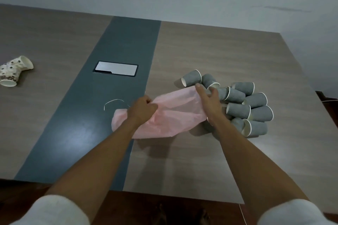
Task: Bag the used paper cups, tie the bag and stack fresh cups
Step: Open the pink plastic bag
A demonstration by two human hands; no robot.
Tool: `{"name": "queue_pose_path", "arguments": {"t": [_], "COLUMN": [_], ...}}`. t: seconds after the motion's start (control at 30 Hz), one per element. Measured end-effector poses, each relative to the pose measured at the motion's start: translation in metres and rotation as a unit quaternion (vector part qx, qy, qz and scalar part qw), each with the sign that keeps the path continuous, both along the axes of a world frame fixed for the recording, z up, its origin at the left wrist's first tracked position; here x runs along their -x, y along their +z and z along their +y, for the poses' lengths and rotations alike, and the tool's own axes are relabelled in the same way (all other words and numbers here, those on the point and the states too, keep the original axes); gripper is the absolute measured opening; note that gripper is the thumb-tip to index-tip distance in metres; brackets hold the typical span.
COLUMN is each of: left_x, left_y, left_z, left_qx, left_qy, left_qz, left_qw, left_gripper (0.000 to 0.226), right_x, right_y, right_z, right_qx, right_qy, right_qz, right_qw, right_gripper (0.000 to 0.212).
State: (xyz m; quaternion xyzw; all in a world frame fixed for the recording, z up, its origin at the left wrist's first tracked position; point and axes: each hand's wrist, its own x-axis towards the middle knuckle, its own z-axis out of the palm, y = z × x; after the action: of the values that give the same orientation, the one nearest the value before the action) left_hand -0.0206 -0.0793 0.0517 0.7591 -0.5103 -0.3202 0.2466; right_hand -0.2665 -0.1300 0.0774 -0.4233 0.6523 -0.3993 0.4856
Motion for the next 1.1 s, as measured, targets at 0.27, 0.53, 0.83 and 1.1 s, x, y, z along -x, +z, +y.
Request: {"name": "queue_pose_path", "arguments": {"t": [0.27,0.53,0.83,1.1], "left_x": [0.0,-0.062,-0.045,-0.043], "left_y": [0.035,0.045,0.049,0.044], "left_z": [-0.008,0.015,0.022,0.016], "left_qx": [0.108,0.216,0.117,-0.088], "left_qy": [0.096,-0.08,-0.058,-0.035], "left_qz": [-0.029,-0.321,-0.299,-0.349], "left_qw": [0.989,0.919,0.945,0.932], "left_gripper": [0.019,0.026,0.034,0.091], "right_x": [-0.068,-0.032,-0.081,-0.065], "right_y": [-0.017,-0.048,-0.077,-0.076], "right_z": [0.026,0.025,0.039,-0.011], "right_qx": [0.023,0.213,0.008,0.116], "right_qy": [-0.108,0.136,0.37,0.488], "right_qz": [0.218,0.501,0.38,0.573], "right_qw": [0.97,0.828,0.848,0.648], "right_gripper": [0.122,0.093,0.074,0.047]}}
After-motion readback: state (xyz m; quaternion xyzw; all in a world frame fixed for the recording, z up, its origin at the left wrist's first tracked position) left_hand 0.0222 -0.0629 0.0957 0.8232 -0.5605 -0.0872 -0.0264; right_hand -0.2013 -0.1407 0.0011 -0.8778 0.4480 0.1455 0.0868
